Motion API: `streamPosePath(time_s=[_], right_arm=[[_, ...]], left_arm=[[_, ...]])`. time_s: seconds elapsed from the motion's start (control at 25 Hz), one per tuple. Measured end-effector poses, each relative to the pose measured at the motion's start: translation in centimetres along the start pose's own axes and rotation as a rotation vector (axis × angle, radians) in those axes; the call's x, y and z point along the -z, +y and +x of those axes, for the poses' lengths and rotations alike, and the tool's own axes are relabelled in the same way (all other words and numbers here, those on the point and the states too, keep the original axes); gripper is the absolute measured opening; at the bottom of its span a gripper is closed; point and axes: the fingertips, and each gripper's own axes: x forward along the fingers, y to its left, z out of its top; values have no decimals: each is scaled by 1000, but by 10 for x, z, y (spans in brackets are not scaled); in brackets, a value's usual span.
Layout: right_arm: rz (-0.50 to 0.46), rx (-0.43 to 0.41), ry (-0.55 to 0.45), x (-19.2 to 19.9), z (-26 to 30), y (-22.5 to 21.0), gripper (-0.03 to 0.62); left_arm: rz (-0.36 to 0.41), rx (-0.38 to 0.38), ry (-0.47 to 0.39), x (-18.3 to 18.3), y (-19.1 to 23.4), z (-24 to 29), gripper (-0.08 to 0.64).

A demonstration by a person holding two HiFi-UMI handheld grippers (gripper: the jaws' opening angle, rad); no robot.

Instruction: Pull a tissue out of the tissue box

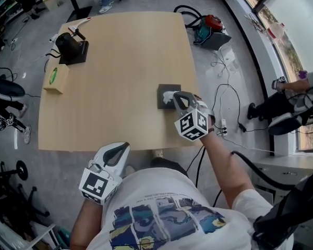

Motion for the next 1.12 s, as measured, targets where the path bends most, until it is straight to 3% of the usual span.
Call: streamPosePath(time_s=[0.4, 1.12], right_arm=[[19, 62, -33, -33, -41, 5, 3], [64, 119, -73, -85, -125, 66, 3]], left_arm=[[14, 42, -11, 7, -5, -18, 2], [50, 148, -16, 26, -32, -60, 2]])
